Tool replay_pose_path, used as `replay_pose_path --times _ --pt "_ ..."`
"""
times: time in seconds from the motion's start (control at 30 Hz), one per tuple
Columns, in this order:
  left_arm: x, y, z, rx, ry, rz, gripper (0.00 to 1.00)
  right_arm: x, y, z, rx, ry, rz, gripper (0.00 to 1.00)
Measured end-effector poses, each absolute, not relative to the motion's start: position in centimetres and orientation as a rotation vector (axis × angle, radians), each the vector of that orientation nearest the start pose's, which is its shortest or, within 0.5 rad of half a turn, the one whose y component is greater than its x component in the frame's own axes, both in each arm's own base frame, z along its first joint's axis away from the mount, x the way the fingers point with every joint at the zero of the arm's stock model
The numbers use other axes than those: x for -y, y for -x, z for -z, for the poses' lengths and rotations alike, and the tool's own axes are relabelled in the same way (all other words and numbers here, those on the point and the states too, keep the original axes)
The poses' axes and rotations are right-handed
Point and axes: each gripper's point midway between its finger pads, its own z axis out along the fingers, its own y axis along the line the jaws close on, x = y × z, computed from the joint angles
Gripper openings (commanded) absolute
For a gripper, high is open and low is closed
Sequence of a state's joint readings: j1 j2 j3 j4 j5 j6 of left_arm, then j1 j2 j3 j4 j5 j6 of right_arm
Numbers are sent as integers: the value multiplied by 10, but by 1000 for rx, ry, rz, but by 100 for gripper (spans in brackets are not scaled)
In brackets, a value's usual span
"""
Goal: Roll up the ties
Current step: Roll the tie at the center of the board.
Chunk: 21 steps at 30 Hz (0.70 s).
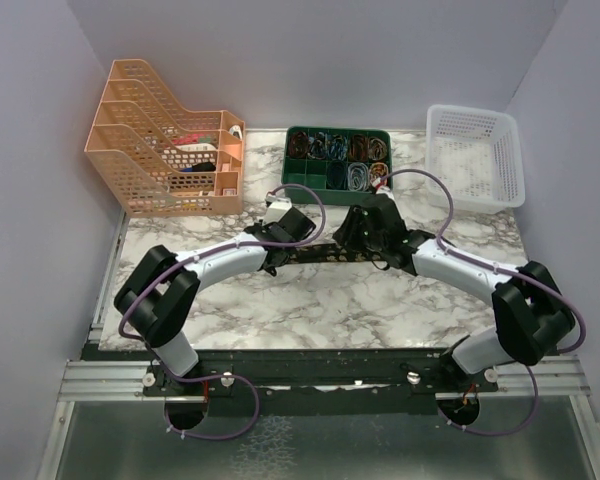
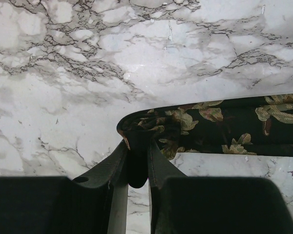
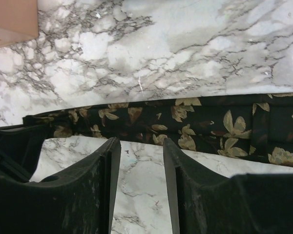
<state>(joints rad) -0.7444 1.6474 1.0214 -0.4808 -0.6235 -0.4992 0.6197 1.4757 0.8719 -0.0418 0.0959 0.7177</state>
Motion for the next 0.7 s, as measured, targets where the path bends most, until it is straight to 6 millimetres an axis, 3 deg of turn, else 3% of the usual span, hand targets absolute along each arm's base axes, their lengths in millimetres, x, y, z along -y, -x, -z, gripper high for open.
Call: replay_pose_path --times 0.2,0.5,0.7 --pt "168 -307 -61 -2399 -71 -311 0 -245 -327 -100 -2291 -160 -624 42" --pt "167 -308 -69 -2377 -1 -293 0 -286 -344 -66 -2404 1 -726 40" --pt "166 -308 -70 -2370 26 -294 0 -293 -344 -48 -2459 78 -725 40"
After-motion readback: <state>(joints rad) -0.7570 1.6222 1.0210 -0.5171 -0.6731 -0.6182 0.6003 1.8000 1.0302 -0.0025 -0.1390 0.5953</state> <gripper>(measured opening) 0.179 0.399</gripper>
